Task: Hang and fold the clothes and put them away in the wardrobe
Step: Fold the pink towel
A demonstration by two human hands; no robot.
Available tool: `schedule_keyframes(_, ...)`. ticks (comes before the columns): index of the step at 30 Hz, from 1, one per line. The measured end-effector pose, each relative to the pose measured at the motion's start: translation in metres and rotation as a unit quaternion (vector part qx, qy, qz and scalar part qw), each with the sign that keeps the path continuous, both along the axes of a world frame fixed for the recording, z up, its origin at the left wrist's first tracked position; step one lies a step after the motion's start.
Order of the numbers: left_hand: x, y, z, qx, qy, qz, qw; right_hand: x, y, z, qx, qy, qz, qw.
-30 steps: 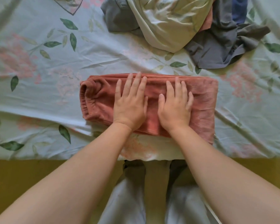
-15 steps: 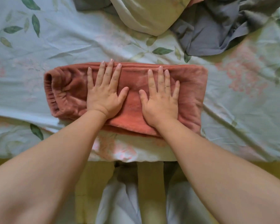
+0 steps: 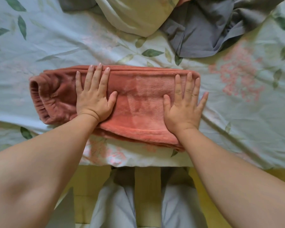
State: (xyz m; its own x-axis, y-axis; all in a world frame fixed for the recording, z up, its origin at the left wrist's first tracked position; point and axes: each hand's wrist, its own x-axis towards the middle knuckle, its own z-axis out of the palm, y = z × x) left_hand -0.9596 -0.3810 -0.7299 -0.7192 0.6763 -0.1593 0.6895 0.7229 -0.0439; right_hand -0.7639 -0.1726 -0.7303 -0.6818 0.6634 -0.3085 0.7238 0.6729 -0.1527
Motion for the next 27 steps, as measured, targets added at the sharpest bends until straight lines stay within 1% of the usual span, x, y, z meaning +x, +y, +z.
schedule_keyframes(3,0.005,0.009,0.017,-0.009,-0.015,0.022,1.000,0.006,0.004,0.014,-0.035,0.054,-0.010,0.998)
schedule_keyframes(4,0.009,0.014,0.023,0.006,-0.013,0.041,0.999,0.010,0.005,0.020,-0.046,0.081,-0.041,0.995)
schedule_keyframes(6,0.025,0.025,0.033,0.057,-0.008,0.059,0.997,0.019,0.010,0.032,-0.085,0.125,-0.156,0.976)
schedule_keyframes(7,0.036,0.032,0.036,0.088,-0.013,0.050,0.995,0.023,0.013,0.036,-0.123,0.132,-0.231,0.956)
schedule_keyframes(8,0.048,0.039,0.037,0.113,-0.026,0.036,0.993,0.026,0.016,0.040,-0.174,0.123,-0.310,0.927)
schedule_keyframes(9,0.059,0.047,0.036,0.124,-0.041,0.026,0.991,0.026,0.018,0.044,-0.244,0.110,-0.385,0.883)
schedule_keyframes(10,0.069,0.054,0.033,0.119,-0.055,0.025,0.991,0.025,0.017,0.047,-0.322,0.106,-0.439,0.832)
schedule_keyframes(11,0.077,0.060,0.029,0.101,-0.063,0.032,0.992,0.023,0.015,0.051,-0.385,0.104,-0.470,0.787)
schedule_keyframes(12,0.082,0.065,0.024,0.078,-0.064,0.044,0.994,0.020,0.010,0.055,-0.421,0.102,-0.478,0.764)
schedule_keyframes(13,0.084,0.069,0.019,0.058,-0.057,0.056,0.995,0.018,0.006,0.060,-0.431,0.102,-0.467,0.765)
schedule_keyframes(16,0.081,0.075,0.012,0.030,-0.046,0.069,0.996,0.015,0.008,0.074,-0.375,0.117,-0.360,0.846)
schedule_keyframes(18,0.079,0.076,0.013,0.031,-0.053,0.073,0.995,0.016,0.017,0.090,-0.353,0.138,-0.304,0.874)
schedule_keyframes(20,0.083,0.080,0.019,0.049,-0.069,0.086,0.993,0.018,0.020,0.107,-0.337,0.157,-0.265,0.890)
schedule_keyframes(23,0.099,0.101,0.034,0.096,-0.102,0.106,0.984,0.022,0.027,0.142,-0.304,0.195,-0.261,0.895)
schedule_keyframes(27,0.141,0.161,0.061,0.178,-0.185,0.128,0.958,0.036,0.041,0.187,-0.198,0.211,-0.247,0.925)
